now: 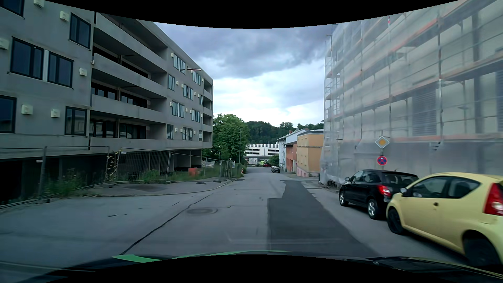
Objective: Follow the waypoints while adhering to traffic rules and regulations
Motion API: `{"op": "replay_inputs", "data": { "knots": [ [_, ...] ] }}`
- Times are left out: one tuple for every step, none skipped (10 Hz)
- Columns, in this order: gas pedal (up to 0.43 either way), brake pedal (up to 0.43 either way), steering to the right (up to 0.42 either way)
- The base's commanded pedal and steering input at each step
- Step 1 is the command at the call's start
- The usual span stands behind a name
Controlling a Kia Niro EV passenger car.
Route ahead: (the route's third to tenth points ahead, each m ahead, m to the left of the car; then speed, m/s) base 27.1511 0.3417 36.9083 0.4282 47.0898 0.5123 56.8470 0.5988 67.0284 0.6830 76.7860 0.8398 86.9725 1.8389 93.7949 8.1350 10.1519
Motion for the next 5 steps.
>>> {"op": "replay_inputs", "data": {
  "knots": [
    [0.0,0.0,0.025],
    [0.0,0.0,0.023],
    [0.0,0.0,0.021],
    [0.0,0.0,0.019],
    [0.0,0.0,0.016]
  ]
}}
